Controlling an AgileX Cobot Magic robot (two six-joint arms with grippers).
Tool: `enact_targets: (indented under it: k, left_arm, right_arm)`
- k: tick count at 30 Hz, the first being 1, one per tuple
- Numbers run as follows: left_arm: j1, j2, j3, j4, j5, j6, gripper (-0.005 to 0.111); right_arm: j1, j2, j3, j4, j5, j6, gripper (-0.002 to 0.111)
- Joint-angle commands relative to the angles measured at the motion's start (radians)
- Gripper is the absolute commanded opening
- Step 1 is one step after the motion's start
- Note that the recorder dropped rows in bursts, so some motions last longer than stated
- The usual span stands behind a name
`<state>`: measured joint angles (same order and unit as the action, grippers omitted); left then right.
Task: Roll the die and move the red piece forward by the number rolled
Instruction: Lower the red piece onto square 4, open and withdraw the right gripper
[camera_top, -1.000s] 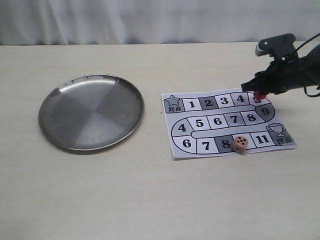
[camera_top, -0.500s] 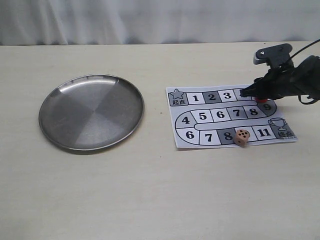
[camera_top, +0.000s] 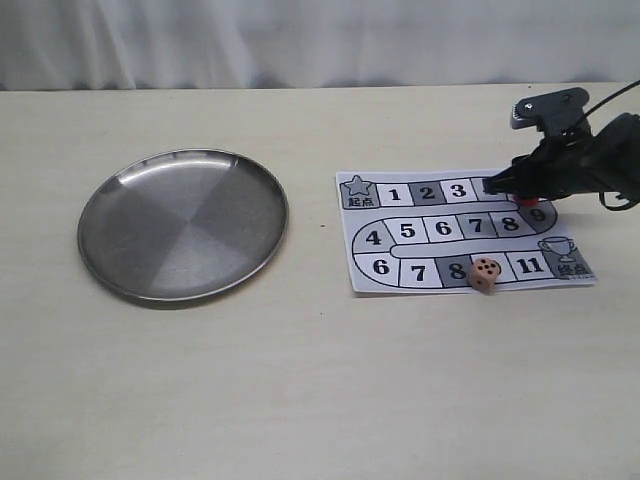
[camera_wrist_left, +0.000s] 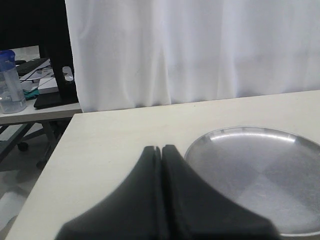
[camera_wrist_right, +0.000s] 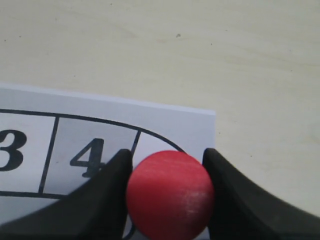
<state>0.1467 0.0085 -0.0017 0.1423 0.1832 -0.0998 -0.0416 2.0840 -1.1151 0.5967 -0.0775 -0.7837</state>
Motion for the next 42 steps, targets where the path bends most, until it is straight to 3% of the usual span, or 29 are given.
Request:
enact_targets:
  k: [1, 13, 34, 42]
  left_arm:
    - [-0.007, -0.005, 0.002, 0.001, -0.009, 0.003, 0.0]
    - [-0.007, -0.005, 0.002, 0.001, -0.009, 0.003, 0.0]
    - [-0.007, -0.005, 0.002, 0.001, -0.009, 0.003, 0.0]
    - [-0.007, -0.005, 0.002, 0.001, -0.009, 0.003, 0.0]
  right_arm:
    - [-0.002, 0.0, 0.011, -0.007, -0.02, 0.021, 0.005]
    - [-0.002, 0.0, -0.049, -0.007, 0.046, 0.053, 0.004]
    - [-0.002, 0.048, -0.055, -0.007, 0.002, 0.06, 0.005]
    - [-0.002, 0.048, -0.055, -0.007, 0.031, 0.07, 0.055]
